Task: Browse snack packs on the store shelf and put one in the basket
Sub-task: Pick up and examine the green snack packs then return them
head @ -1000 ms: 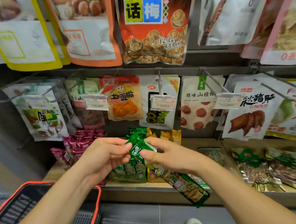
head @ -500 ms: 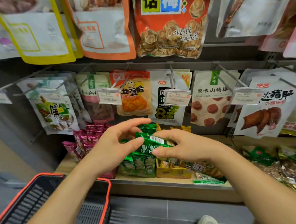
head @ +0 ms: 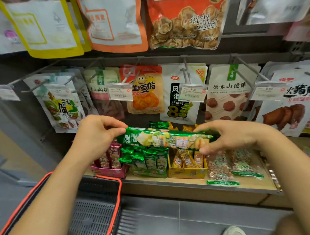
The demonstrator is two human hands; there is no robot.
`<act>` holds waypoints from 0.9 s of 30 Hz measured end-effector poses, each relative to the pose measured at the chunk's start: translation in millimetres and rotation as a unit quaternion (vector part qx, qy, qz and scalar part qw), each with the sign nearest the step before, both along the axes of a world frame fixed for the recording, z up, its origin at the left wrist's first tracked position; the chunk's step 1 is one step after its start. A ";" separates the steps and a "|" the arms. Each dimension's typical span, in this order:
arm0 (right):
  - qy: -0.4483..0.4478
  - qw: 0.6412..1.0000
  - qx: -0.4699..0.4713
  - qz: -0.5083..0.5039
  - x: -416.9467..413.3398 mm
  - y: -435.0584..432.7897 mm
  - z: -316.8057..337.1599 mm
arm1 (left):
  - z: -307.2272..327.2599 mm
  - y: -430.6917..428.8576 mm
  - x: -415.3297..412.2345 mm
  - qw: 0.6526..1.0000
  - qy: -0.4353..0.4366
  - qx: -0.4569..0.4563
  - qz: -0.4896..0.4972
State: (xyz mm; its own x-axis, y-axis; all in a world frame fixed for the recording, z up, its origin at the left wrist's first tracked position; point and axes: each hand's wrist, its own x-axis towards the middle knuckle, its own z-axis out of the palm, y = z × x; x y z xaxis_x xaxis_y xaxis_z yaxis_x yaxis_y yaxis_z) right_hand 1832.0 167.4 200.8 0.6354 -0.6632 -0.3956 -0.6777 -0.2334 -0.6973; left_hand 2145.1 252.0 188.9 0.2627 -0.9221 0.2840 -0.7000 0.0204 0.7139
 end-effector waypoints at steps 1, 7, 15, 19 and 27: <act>-0.049 0.998 0.010 -0.025 -1.8 -1.0 -0.3 | -1.4 -0.9 4.6 1.000 -0.002 0.012 0.006; -0.146 0.985 0.040 -0.085 4.0 -3.8 -12.6 | -10.5 -3.7 6.7 0.991 -0.113 0.065 -0.004; -0.185 0.978 0.036 -0.087 18.5 0.8 -16.3 | -19.2 -3.1 -29.2 0.971 -0.213 0.007 -0.106; -0.172 0.982 0.023 -0.068 39.8 8.4 -22.6 | -26.0 1.3 -57.1 0.964 -0.192 -0.030 -0.180; -0.164 0.986 -0.027 -0.036 52.4 19.9 -23.2 | -31.4 3.3 -70.8 0.976 -0.125 -0.048 -0.171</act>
